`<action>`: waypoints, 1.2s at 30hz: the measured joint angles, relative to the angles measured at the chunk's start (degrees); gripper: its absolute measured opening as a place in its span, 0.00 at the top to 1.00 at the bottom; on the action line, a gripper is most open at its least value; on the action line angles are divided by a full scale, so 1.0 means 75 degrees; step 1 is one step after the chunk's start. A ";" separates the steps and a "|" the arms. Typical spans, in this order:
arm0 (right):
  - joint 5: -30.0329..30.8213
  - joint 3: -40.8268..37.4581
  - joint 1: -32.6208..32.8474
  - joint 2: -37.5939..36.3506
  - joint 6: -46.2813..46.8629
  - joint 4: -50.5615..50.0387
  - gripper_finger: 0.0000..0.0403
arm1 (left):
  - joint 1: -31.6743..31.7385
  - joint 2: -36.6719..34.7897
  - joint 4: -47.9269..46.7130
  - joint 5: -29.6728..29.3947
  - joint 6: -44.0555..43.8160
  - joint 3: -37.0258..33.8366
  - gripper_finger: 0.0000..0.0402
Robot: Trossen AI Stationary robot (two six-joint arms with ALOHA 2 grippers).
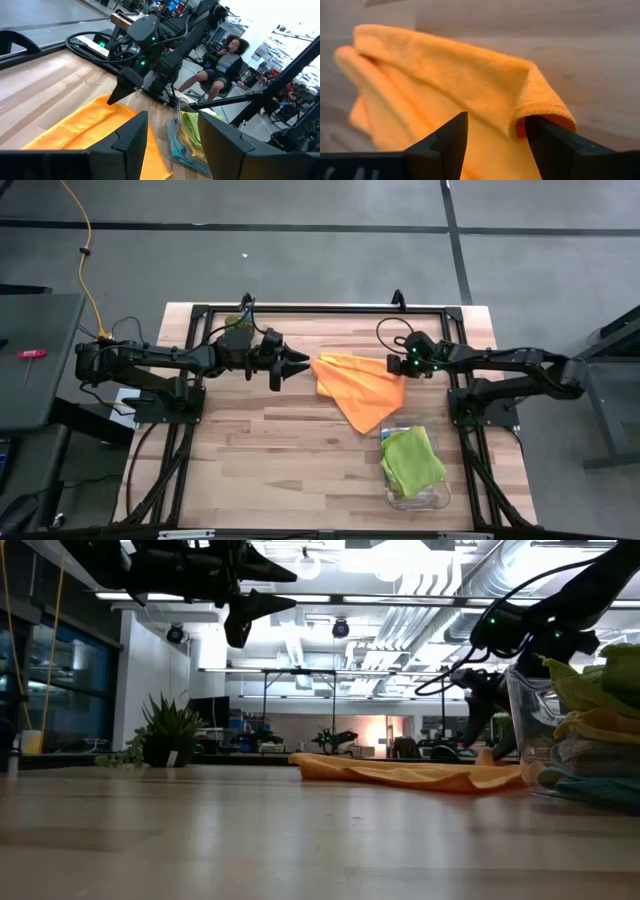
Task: Fold microfiber towels
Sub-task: Fold the orange microfiber cloth
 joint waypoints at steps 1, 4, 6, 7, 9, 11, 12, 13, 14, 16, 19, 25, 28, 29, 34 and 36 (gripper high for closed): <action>-0.0136 0.0000 -0.0023 0.0000 0.0090 0.0047 0.53 | 0.0000 0.0000 0.0000 0.0000 0.0008 0.0000 0.59; -0.0481 0.0000 -0.0125 0.0000 0.0238 0.0160 0.53 | 0.0000 0.0000 -0.0002 0.0000 0.0007 0.0000 0.59; -0.0496 0.0000 -0.0199 0.0000 0.0413 0.0253 0.53 | 0.0000 0.0000 0.0000 0.0000 0.0008 0.0000 0.59; -0.0492 0.0000 -0.0249 0.0000 0.0488 0.0323 0.53 | 0.0000 0.0000 -0.0001 0.0000 0.0008 0.0000 0.59; -0.0485 0.0000 -0.0371 0.0000 0.0626 0.0574 0.53 | 0.0000 0.0000 -0.0003 0.0003 0.0008 0.0000 0.59; -0.0485 0.0000 -0.0501 0.0000 0.0766 0.0753 0.53 | 0.0000 0.0000 -0.0003 0.0012 0.0003 0.0000 0.59; -0.0474 0.0000 -0.0577 0.0000 0.0805 0.0793 0.53 | 0.0000 0.0000 -0.0002 0.0014 0.0002 0.0000 0.59; -0.0426 0.0000 -0.0643 0.0000 0.0861 0.0835 0.53 | 0.0000 0.0000 -0.0003 0.0015 0.0002 0.0000 0.59; -0.0342 0.0000 -0.0713 0.0000 0.0987 0.0855 0.53 | 0.0000 0.0000 -0.0003 0.0015 0.0002 0.0000 0.59; -0.0172 0.0000 -0.0838 0.0000 0.1226 0.0863 0.53 | 0.0000 0.0000 -0.0003 0.0017 -0.0001 0.0000 0.59; -0.0001 0.0000 -0.1029 0.0000 0.1480 0.0953 0.53 | 0.0000 0.0000 -0.0003 0.0017 0.0008 0.0000 0.59; 0.0687 0.0000 -0.1307 0.0000 0.2159 0.0842 0.53 | 0.0000 0.0000 -0.0003 0.0017 0.0008 0.0000 0.59; 0.0965 0.0000 -0.1314 0.0000 0.2632 0.0862 0.53 | 0.0000 0.0000 -0.0003 0.0020 0.0008 0.0000 0.59; 0.1054 0.0000 -0.1312 0.0000 0.2787 0.0864 0.53 | 0.0000 0.0000 -0.0003 0.0020 0.0009 0.0000 0.59; 0.1542 0.0000 -0.1308 0.0000 0.3858 0.0894 0.53 | 0.0000 0.0000 -0.0006 0.0020 0.0011 0.0000 0.59; 0.1797 0.0000 -0.1303 0.0000 0.4531 0.0897 0.53 | 0.0000 0.0000 -0.0006 0.0020 0.0011 0.0000 0.59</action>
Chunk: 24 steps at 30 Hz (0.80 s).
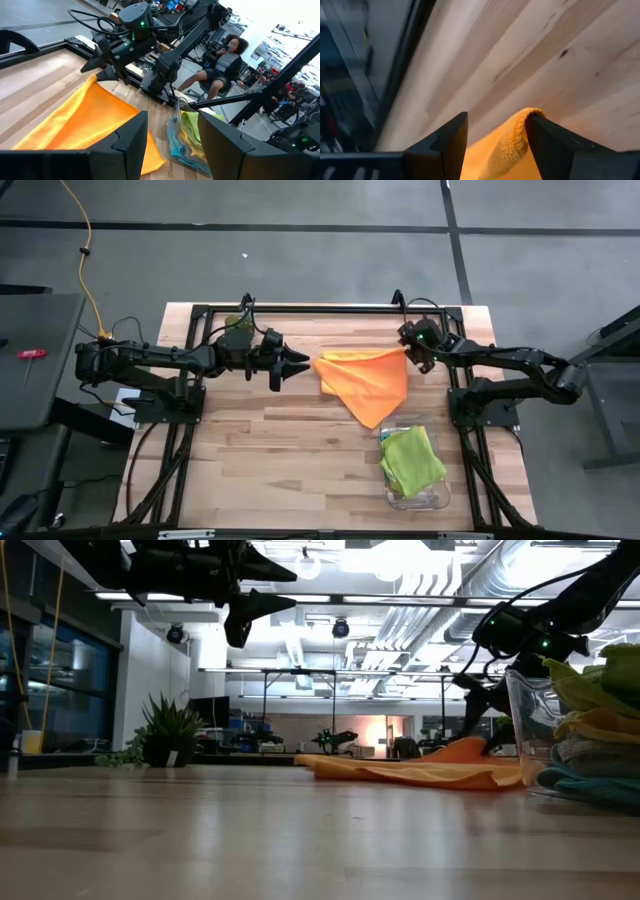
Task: Fold microfiber towels
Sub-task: Fold the orange microfiber cloth
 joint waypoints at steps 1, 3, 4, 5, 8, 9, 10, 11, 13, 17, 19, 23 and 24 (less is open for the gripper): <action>0.0177 0.0000 -0.0001 0.0000 0.0384 0.0000 0.53 | 0.0000 0.0000 0.0000 0.0000 0.0000 0.0000 0.59; 0.0516 0.0000 -0.0006 0.0000 0.1019 0.0011 0.53 | 0.0000 0.0000 0.0000 0.0003 0.0000 0.0000 0.59; 0.0623 0.0000 -0.0006 0.0000 0.1151 0.0053 0.53 | -0.0012 0.0000 0.0000 0.0004 -0.0003 0.0000 0.59; 0.0674 0.0000 -0.0006 0.0000 0.1220 0.0123 0.53 | -0.0015 0.0000 0.0000 0.0006 -0.0002 0.0000 0.59; 0.0709 0.0000 -0.0003 -0.0007 0.1205 0.0336 0.53 | -0.0015 0.0000 -0.0003 0.0006 0.0000 0.0000 0.59; 0.0707 0.0000 -0.0003 -0.0019 0.1202 0.0424 0.53 | -0.0015 0.0000 -0.0001 0.0006 0.0000 0.0000 0.59; 0.0709 0.0001 -0.0003 -0.0023 0.1154 0.0554 0.53 | -0.0015 0.0000 -0.0003 0.0006 0.0000 0.0000 0.59; 0.0706 0.0003 -0.0003 -0.0023 0.1003 0.0669 0.53 | -0.0015 0.0000 -0.0003 0.0006 0.0000 0.0000 0.59; 0.0586 0.0003 -0.0003 -0.0023 0.0711 0.0839 0.53 | -0.0017 0.0000 -0.0003 0.0006 0.0003 0.0000 0.59; 0.0032 0.0006 -0.0001 -0.0023 0.0112 0.0853 0.53 | -0.0017 0.0000 -0.0003 0.0006 0.0005 0.0000 0.59; -0.0190 0.0006 -0.0002 -0.0023 -0.0054 0.0628 0.53 | -0.0017 0.0000 -0.0006 0.0009 0.0006 0.0000 0.59; -0.0441 0.0009 0.0073 -0.0019 -0.0209 0.0333 0.53 | -0.0017 0.0000 -0.0006 0.0009 0.0006 0.0000 0.59; -0.0431 0.0009 0.0110 -0.0017 -0.0206 0.0196 0.53 | -0.0017 0.0000 -0.0007 0.0009 0.0006 0.0000 0.59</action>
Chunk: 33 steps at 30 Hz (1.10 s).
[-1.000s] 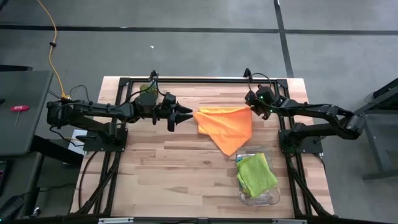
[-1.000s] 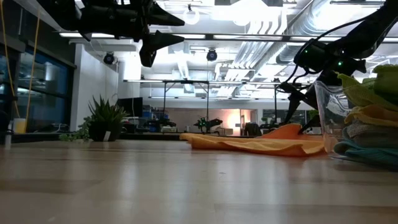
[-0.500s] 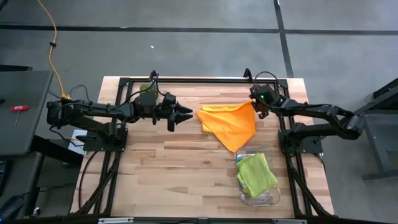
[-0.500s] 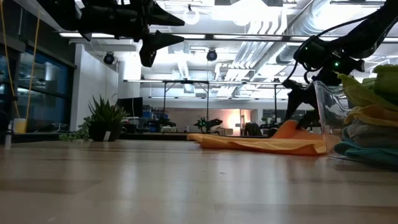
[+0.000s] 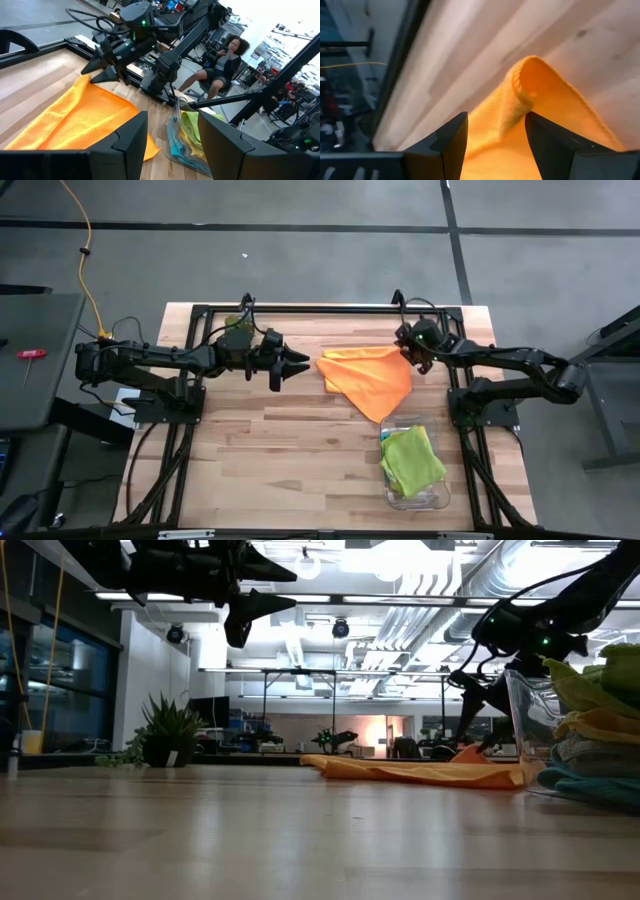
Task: Fold microfiber towels
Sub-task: Fold the orange microfiber cloth
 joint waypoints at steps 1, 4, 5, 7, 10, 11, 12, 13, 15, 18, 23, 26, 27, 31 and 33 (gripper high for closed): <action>0.0039 0.0000 0.0042 0.0003 0.0024 -0.0103 0.53 | 0.0000 0.0000 -0.0002 0.0000 0.0000 0.0000 0.59; 0.0196 0.0000 0.0193 0.0080 0.0066 -0.0053 0.53 | 0.0000 0.0000 -0.0002 0.0000 0.0000 0.0000 0.59; 0.0199 0.0000 0.0212 0.0151 0.0071 -0.0042 0.53 | 0.0000 0.0000 -0.0002 0.0000 0.0004 0.0000 0.59; 0.0240 0.0000 0.0242 0.0376 0.0077 0.0139 0.53 | 0.0000 0.0000 -0.0004 0.0000 0.0060 0.0000 0.59; 0.0256 0.0003 0.0245 0.0879 0.0253 0.0363 0.53 | 0.0003 0.0000 -0.0007 0.0003 0.0061 0.0000 0.59; 0.0200 0.0003 0.0247 0.1051 0.0346 0.0549 0.53 | 0.0003 0.0000 -0.0015 0.0003 0.0061 0.0000 0.59; 0.0138 0.0003 0.0250 0.1215 0.0395 0.0855 0.53 | 0.0003 0.0000 -0.0026 0.0003 0.0059 0.0000 0.59; 0.0036 0.0005 0.0252 0.1367 0.0396 0.1237 0.53 | 0.0003 0.0000 -0.0028 0.0003 0.0059 0.0000 0.59; -0.0053 0.0114 0.0315 0.1645 0.0387 0.1595 0.53 | 0.0003 0.0000 -0.0028 0.0003 0.0060 0.0000 0.59; -0.0085 0.0440 0.0451 0.2073 0.0322 0.1596 0.53 | 0.0003 0.0000 -0.0028 0.0003 0.0061 0.0000 0.59; -0.0405 0.0900 0.0636 0.2761 0.0194 0.1546 0.53 | 0.0003 0.0000 -0.0026 0.0003 0.0061 0.0000 0.59; -0.0506 0.1139 0.0726 0.3035 0.0069 0.1568 0.53 | 0.0003 0.0000 -0.0025 0.0003 0.0061 0.0000 0.59; -0.0511 0.1214 0.0752 0.3118 0.0063 0.1558 0.53 | 0.0003 0.0000 -0.0025 0.0003 0.0061 0.0000 0.59; -0.0512 0.1506 0.0808 0.3326 0.0054 0.1554 0.53 | 0.0003 0.0000 -0.0025 0.0003 0.0061 0.0000 0.59; -0.0536 0.1617 0.0808 0.3390 0.0047 0.1555 0.53 | 0.0003 0.0000 -0.0025 0.0003 0.0061 0.0000 0.59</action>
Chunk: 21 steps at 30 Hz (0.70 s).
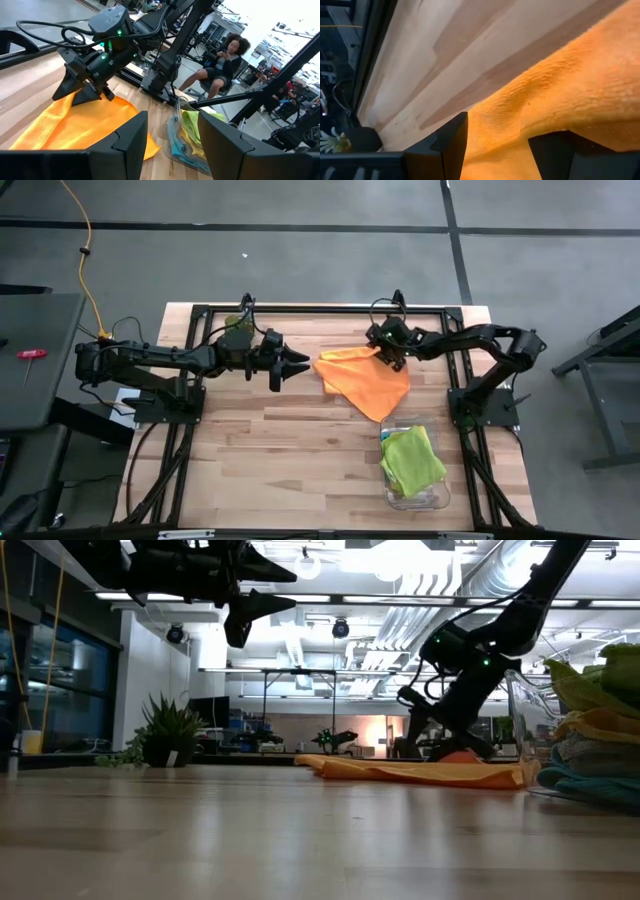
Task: Fold microfiber towels
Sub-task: Fold the orange microfiber cloth
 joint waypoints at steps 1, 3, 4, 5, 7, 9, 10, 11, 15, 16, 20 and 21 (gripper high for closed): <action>-0.0005 0.0033 -0.0003 0.0008 -0.0011 -0.0003 0.53 | 0.0000 0.0000 0.0000 0.0000 0.0000 0.0000 0.59; -0.0022 0.0093 0.0000 0.0014 -0.0018 -0.0002 0.53 | 0.0000 0.0000 -0.0006 0.0000 0.0000 0.0000 0.59; -0.0023 0.0117 -0.0003 0.0014 0.0007 0.0019 0.53 | 0.0000 0.0000 -0.0011 0.0000 0.0000 0.0000 0.59; -0.0011 0.0134 -0.0003 0.0014 0.0029 0.0045 0.53 | 0.0000 0.0000 -0.0021 0.0000 0.0000 0.0000 0.59; 0.0158 0.0215 -0.0020 0.0014 0.0255 0.0054 0.53 | 0.0000 0.0000 -0.0031 0.0000 0.0000 0.0000 0.59; 0.0416 0.0297 -0.0055 0.0014 0.0525 0.0109 0.53 | 0.0000 0.0000 -0.0029 0.0000 0.0000 0.0000 0.59; 0.0546 0.0343 -0.0076 0.0014 0.0584 0.0120 0.53 | 0.0000 0.0000 -0.0032 0.0000 0.0000 0.0000 0.59; 0.0655 0.0385 -0.0093 0.0011 0.0670 0.0139 0.53 | 0.0000 0.0000 -0.0030 0.0000 0.0000 0.0000 0.59; 0.1089 0.0451 -0.0175 0.0011 0.1105 0.0216 0.53 | 0.0000 0.0000 -0.0031 0.0000 -0.0003 0.0000 0.59; 0.1243 0.0458 -0.0178 0.0011 0.1211 0.0246 0.53 | 0.0000 0.0000 -0.0029 0.0000 -0.0004 0.0000 0.59; 0.2045 0.0463 -0.0175 0.0011 0.1728 0.0176 0.53 | 0.0000 0.0000 -0.0029 0.0000 -0.0055 0.0000 0.59; 0.2268 0.0463 -0.0175 0.0011 0.1909 0.0186 0.53 | 0.0000 0.0000 -0.0029 0.0000 -0.0055 0.0000 0.59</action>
